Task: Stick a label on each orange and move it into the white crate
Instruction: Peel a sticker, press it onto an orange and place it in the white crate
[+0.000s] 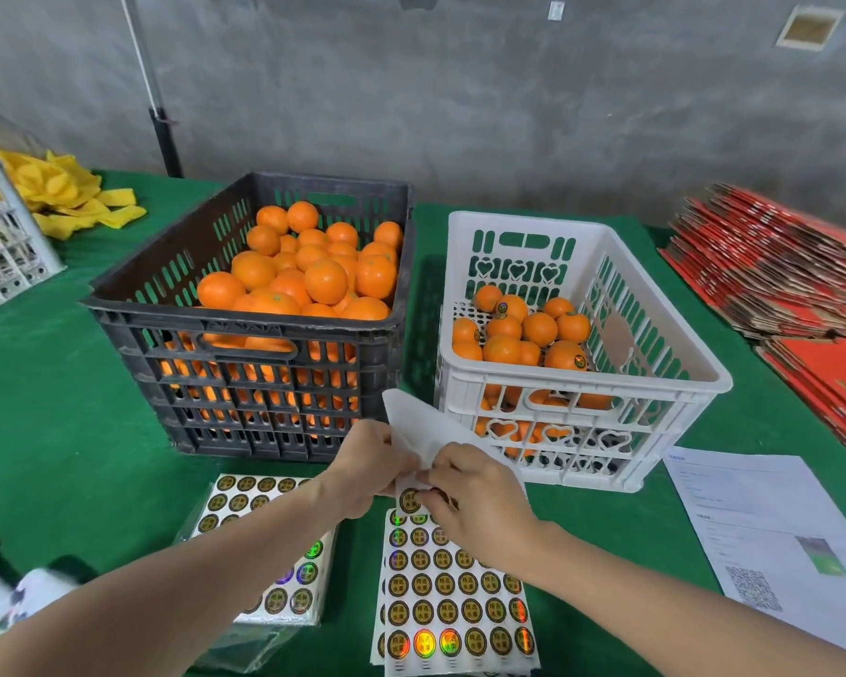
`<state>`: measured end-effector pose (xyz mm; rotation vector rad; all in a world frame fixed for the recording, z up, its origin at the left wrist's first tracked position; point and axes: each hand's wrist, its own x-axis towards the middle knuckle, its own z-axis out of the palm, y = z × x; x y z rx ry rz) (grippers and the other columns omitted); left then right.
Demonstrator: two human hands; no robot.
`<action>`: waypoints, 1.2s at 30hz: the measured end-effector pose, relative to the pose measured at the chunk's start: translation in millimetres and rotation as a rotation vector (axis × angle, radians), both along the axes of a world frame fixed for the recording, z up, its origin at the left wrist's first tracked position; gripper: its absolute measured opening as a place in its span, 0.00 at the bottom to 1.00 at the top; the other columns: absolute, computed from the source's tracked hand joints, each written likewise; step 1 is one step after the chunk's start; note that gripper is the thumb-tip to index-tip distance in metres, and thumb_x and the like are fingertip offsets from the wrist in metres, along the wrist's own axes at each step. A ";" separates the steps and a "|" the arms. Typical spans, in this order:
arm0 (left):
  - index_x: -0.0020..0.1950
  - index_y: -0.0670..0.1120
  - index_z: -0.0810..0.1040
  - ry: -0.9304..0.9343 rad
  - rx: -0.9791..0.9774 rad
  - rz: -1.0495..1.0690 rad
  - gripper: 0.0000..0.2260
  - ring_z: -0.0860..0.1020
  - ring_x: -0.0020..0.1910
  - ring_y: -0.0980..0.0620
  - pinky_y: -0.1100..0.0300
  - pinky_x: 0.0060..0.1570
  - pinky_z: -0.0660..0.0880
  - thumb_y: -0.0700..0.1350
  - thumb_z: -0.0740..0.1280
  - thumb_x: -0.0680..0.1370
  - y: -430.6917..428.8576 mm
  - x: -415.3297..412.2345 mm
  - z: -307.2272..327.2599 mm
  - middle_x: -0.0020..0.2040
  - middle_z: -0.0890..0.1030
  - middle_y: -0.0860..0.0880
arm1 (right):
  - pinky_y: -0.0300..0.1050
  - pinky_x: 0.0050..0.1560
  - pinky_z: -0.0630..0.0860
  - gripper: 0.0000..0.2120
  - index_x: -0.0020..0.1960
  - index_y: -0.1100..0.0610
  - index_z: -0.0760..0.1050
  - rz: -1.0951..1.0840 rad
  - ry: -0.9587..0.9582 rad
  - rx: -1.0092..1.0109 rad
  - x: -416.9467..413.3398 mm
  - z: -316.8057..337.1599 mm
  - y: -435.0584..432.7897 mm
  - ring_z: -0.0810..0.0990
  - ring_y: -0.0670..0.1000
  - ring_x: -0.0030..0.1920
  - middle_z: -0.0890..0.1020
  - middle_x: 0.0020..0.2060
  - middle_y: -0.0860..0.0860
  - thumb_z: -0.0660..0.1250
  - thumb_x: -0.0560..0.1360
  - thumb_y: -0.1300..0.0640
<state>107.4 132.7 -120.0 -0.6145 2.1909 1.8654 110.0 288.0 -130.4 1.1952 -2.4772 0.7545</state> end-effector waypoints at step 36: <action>0.54 0.42 0.75 0.234 -0.839 -0.157 0.10 0.74 0.45 0.48 0.57 0.45 0.71 0.43 0.69 0.76 -87.7 -122.9 111.6 0.48 0.77 0.44 | 0.44 0.48 0.75 0.11 0.40 0.51 0.76 -0.130 -0.520 -0.801 -84.3 115.7 -53.7 0.76 0.49 0.42 0.79 0.37 0.47 0.66 0.75 0.66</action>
